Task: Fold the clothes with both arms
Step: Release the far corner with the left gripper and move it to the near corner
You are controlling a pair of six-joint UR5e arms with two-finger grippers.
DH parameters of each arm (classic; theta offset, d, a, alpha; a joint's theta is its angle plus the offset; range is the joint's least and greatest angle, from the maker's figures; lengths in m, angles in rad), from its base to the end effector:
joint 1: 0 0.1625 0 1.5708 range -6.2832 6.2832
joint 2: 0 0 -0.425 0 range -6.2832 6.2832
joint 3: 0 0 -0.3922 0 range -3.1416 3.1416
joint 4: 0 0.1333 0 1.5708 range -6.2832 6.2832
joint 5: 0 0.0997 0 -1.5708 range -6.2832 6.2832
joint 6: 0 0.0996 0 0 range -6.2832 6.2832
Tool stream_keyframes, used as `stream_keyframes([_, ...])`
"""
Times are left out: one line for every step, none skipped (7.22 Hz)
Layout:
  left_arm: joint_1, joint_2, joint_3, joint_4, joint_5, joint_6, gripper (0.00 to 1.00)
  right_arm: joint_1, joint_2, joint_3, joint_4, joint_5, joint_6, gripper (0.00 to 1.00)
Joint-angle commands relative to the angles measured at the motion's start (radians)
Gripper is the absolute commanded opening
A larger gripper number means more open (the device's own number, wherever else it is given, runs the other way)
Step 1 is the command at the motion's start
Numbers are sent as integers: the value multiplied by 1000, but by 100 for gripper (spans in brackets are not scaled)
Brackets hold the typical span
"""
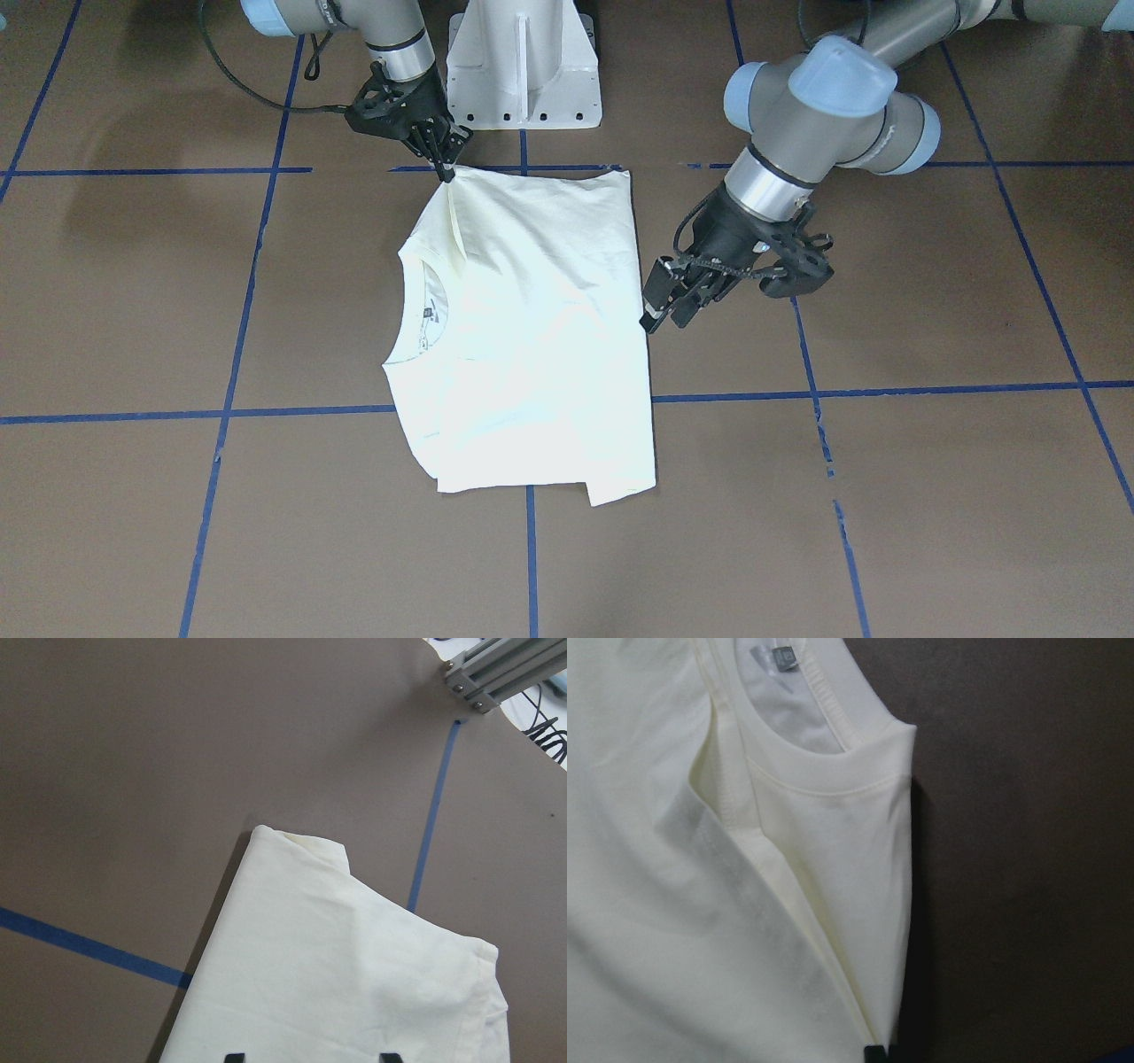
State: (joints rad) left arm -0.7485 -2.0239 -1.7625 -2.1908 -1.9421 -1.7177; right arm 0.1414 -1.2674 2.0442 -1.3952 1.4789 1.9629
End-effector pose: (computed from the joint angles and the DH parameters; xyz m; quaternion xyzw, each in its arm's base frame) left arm 0.3867 -0.4918 0.2418 0.0299 0.5990 -0.2448 0.7619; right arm -0.5198 -0.2179 0.2694 -0.0167 -0.4594 0.2543 0.8509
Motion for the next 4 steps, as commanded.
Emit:
stream_keyframes([55,159,-190,-1,-38,-65,61,-23,-12,70,-60,0,21,0])
stream_keyframes([137,222,-205,-1,-26,-53,61,-25,-12,68,-61,-2,21,0])
stream_keyframes([226,223,-196,2,10,-68,61,-23,-10,70,-61,-2,21,0])
stream_keyframes([242,218,-201,47,35,-69,61,-25,-10,68,-61,0,21,0])
